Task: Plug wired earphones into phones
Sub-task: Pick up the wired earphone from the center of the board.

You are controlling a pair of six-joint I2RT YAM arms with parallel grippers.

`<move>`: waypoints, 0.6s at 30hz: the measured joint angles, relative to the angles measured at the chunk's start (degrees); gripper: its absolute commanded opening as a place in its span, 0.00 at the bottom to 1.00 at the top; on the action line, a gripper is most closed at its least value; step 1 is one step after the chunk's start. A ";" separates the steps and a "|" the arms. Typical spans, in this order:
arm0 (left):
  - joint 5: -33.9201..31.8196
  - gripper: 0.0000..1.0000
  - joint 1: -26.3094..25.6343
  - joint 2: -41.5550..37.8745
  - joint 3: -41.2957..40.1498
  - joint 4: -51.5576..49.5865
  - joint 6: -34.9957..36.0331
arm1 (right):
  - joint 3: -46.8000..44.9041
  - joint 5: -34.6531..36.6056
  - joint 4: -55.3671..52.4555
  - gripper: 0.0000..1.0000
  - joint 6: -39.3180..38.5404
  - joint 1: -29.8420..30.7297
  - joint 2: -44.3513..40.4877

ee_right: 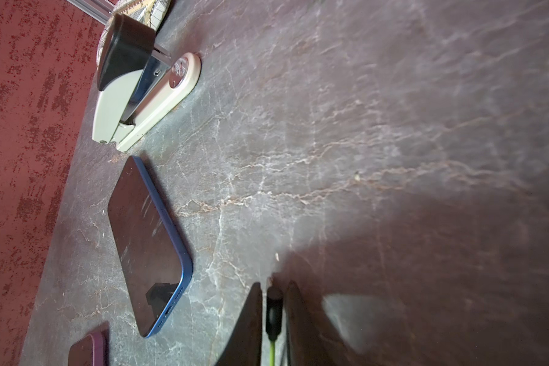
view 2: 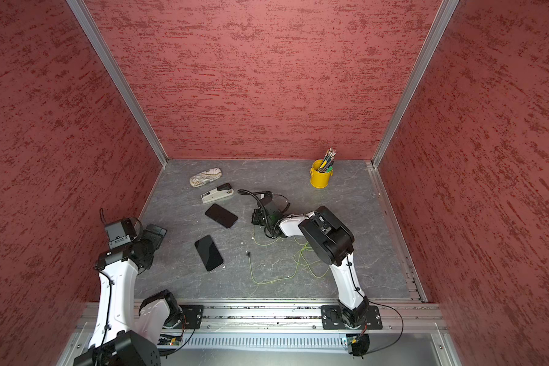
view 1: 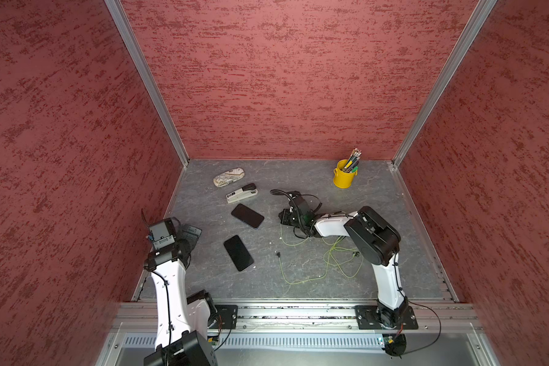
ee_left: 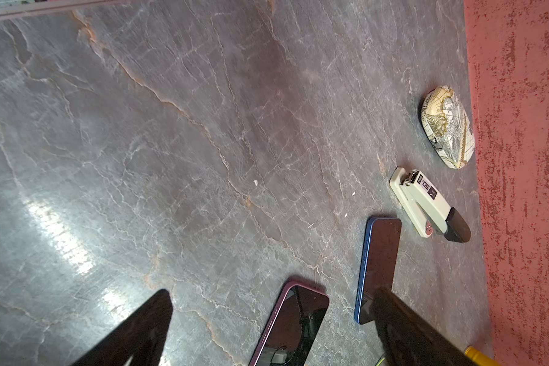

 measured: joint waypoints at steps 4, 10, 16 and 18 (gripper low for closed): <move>-0.24 0.99 -0.13 0.00 0.00 0.00 0.00 | 0.76 0.07 -0.04 0.12 0.02 0.07 0.52; -1.75 0.99 -1.27 -0.13 0.09 -0.83 0.00 | 0.79 0.07 -0.07 0.05 0.00 0.31 0.52; -12.70 1.00 -20.39 0.17 4.90 -3.15 -2.43 | -3.39 -0.22 0.20 0.06 0.00 0.35 -4.33; -18.60 0.99 -31.04 2.32 8.35 -3.48 -5.33 | -6.05 -0.37 0.50 0.06 -0.22 0.35 -8.07</move>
